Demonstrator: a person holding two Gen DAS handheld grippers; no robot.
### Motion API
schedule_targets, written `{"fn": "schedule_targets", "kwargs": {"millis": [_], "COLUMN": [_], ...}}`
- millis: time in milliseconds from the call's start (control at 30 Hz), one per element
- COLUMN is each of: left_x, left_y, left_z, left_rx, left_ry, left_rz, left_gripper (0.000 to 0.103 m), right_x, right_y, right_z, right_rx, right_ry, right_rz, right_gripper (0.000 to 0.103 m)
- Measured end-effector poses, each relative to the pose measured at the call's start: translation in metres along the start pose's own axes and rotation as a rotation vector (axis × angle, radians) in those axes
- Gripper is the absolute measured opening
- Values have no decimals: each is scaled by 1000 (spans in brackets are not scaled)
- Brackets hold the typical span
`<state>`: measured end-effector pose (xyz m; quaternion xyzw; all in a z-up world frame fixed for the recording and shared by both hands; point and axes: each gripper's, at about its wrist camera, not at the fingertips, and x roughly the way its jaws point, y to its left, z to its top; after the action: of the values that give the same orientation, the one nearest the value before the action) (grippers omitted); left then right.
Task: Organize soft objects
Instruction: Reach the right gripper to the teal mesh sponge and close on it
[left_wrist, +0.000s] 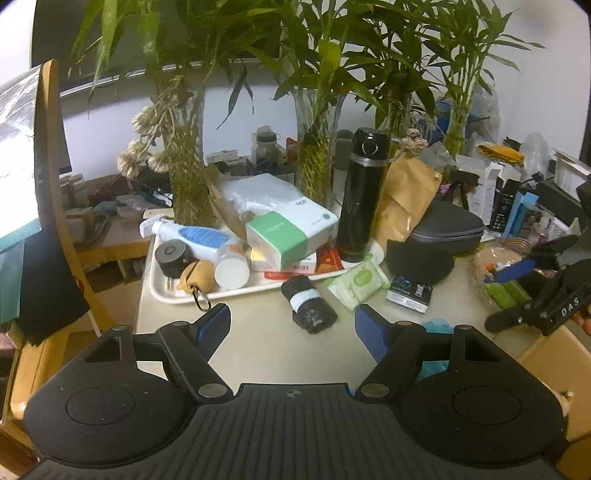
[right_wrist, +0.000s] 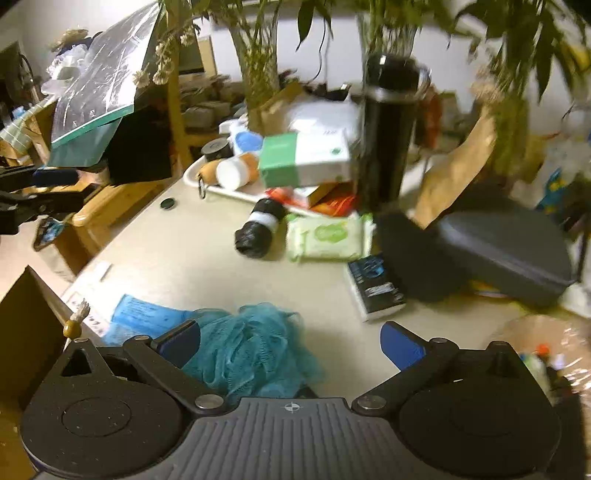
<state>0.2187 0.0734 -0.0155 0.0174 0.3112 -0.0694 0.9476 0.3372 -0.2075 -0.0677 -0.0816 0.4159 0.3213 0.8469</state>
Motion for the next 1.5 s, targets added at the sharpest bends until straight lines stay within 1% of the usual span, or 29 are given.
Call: {"fn": "schedule_targets", "kwargs": {"millis": [167, 233, 267, 533, 667, 733, 767, 800, 833, 867, 900, 933, 967, 1033, 1100, 1167, 1300, 1367, 1500], "left_x": [15, 21, 24, 38, 39, 40, 42, 43, 43, 44, 45, 44, 44, 43, 45, 49, 56, 62, 72], "left_y": [6, 7, 8, 10, 8, 7, 6, 5, 5, 5, 5, 4, 4, 3, 2, 2, 1, 2, 3], "left_z": [7, 9, 10, 13, 12, 11, 11, 10, 10, 10, 10, 9, 8, 7, 5, 4, 3, 3, 3], "left_rx": [-3, -2, -1, 6, 21, 31, 34, 35, 37, 40, 42, 47, 57, 82, 95, 97, 93, 81, 61], "left_ry": [9, 15, 19, 40, 42, 48, 51, 54, 57, 59, 60, 56, 51, 43, 45, 57, 65, 69, 93], "left_rz": [-10, -13, -15, -14, -10, -5, -5, -6, -7, -6, -4, -7, -12, -15, -19, -29, -45, -59, -48], "left_gripper": [74, 74, 74, 74, 74, 74, 74, 74, 74, 74, 74, 74, 74, 74, 74, 74, 74, 74, 74], "right_x": [21, 29, 33, 61, 76, 81, 81, 80, 79, 76, 72, 67, 62, 53, 42, 31, 13, 8, 13], "right_y": [-14, -17, -19, -24, -28, -29, -28, -28, -27, -27, -26, -25, -25, -27, -29, -30, -28, -24, -17], "right_z": [5, 6, 7, 7, 2, 0, -1, -1, -1, 0, 1, 3, 4, 7, 10, 14, 18, 17, 13], "right_rx": [40, 49, 54, 93, 124, 147, 149, 148, 147, 146, 134, 120, 117, 125, 133, 137, 134, 114, 56], "right_ry": [56, 78, 90, 176, 234, 252, 252, 251, 245, 231, 218, 197, 172, 128, 78, 35, -21, -36, -7], "right_rz": [82, 113, 130, 201, 262, 292, 308, 320, 335, 343, 333, 310, 298, 271, 222, 170, 128, 101, 60], "right_gripper": [102, 100, 96, 94, 90, 83, 76, 62, 52, 39, 29, 26, 20, 15, 10, 9, 6, 3, 3]}}
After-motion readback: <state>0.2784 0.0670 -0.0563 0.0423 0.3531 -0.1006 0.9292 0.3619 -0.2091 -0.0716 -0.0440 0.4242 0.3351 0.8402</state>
